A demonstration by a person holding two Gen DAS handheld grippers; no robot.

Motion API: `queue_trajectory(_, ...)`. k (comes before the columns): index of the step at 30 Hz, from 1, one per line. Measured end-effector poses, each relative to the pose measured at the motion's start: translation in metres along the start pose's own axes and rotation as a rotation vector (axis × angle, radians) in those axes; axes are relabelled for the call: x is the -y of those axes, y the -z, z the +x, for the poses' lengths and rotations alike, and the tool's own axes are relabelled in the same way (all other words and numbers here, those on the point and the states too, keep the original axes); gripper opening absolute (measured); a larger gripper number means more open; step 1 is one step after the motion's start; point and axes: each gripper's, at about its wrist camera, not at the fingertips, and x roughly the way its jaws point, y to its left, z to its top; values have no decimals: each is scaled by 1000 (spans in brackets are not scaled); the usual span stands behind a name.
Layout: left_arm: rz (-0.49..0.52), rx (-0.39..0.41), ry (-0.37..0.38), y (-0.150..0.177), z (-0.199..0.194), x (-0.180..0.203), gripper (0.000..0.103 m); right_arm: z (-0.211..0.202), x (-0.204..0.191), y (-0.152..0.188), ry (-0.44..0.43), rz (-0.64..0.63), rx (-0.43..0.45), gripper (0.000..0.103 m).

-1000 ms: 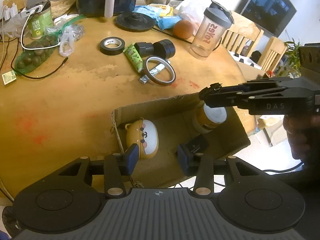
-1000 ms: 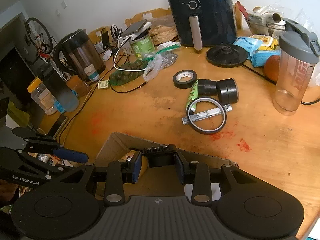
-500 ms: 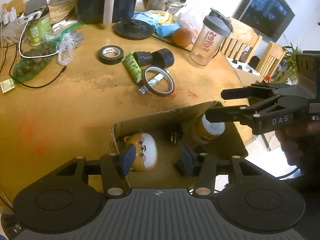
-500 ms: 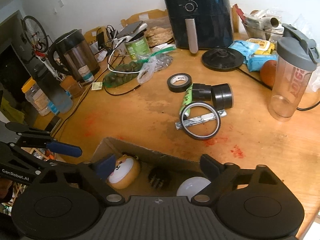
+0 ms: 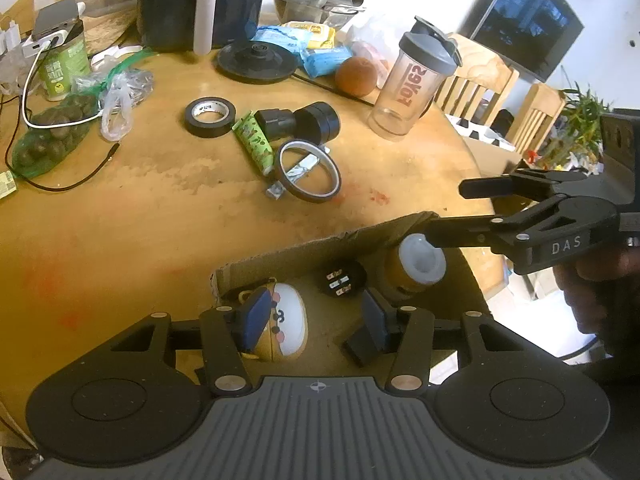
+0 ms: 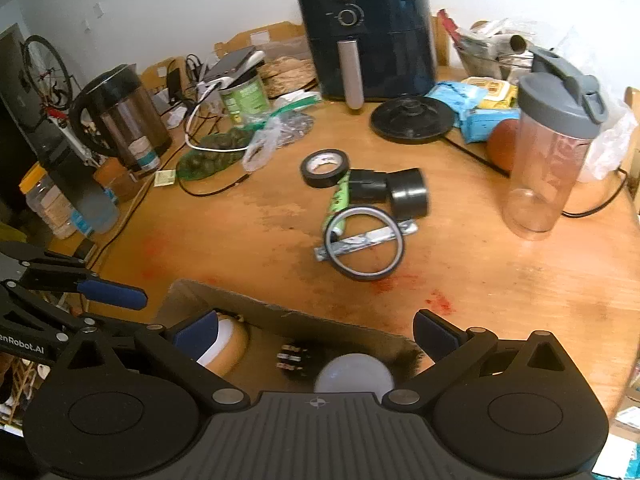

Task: Organize objects
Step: 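Lower the black connector into the cardboard box and open the right tool, then move the right tool from the box toward the black pipe fitting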

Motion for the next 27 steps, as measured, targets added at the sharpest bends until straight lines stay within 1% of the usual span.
queue_trajectory(2,4,-5,1,-2,3,0,54,-2,5,1,12,4,1,103)
queue_trajectory(7,1,-18,-7,-9,12,1,55,-3,19,2,43,20,-3,103)
queue_trajectory(12,-23,-20,-47,-16,17,0,55,2,35,-2,71,42,-3,103)
queue_trajectory(17,-62,-17,-94,-22,19,-5,57,13,49,-14,90,35,-7,103)
queue_trajectory(18,-70,-16,-101,-23,20,-6,58,15,51,-17,94,32,-8,103)
queue_trajectory(19,-78,-15,-110,-23,20,-8,67,18,53,-19,96,29,-9,103)
queue_trajectory(21,-93,-3,-127,-24,19,-9,74,23,58,-25,97,23,-12,103)
queue_trajectory(27,-135,-9,-152,-25,22,-13,74,38,67,-39,103,-9,-19,103)
